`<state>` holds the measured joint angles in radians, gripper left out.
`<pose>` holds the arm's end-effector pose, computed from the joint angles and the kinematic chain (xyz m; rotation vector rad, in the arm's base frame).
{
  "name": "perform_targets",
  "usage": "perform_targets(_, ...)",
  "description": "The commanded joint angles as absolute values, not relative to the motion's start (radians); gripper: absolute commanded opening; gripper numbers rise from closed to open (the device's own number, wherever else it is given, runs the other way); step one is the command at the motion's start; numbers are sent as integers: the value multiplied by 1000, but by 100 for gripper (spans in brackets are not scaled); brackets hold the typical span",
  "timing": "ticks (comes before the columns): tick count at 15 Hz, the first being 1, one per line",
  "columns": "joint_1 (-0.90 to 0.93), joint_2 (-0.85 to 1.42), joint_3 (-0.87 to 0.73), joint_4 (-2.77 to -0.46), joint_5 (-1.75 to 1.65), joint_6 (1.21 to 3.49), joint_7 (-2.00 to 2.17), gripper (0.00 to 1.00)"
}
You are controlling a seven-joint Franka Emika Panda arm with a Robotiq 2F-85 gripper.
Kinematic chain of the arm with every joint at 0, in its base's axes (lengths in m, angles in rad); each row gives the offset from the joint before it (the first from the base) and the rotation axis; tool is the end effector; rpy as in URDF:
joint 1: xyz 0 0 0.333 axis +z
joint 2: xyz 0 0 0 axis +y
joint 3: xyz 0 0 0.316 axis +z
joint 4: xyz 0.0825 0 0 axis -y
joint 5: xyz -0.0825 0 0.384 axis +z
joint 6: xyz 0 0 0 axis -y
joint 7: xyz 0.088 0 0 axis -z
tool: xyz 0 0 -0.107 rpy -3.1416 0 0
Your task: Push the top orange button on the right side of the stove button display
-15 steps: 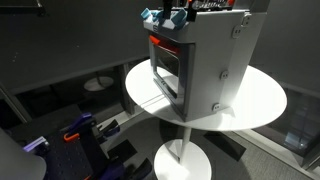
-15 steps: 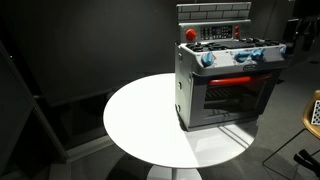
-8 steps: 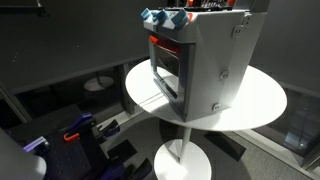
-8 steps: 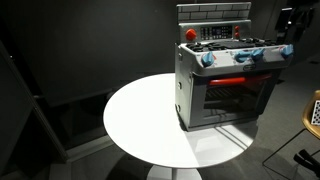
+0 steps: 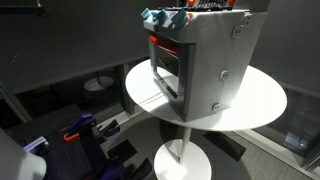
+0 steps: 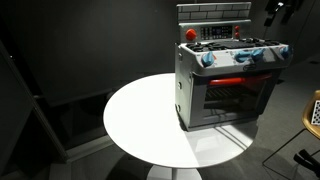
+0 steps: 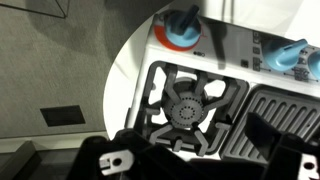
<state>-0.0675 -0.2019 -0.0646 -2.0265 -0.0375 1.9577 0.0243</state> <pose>0.5063 -0.0719 0.5480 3.0971 -0.2235 0.2042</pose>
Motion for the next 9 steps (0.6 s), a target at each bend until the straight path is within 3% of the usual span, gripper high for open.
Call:
perform_targets(1, -80, -155, -71, -1965, -59, 2019, 35, 100)
perform_targets(9, -104, -21, -92, -1882, -99, 2180, 50, 100)
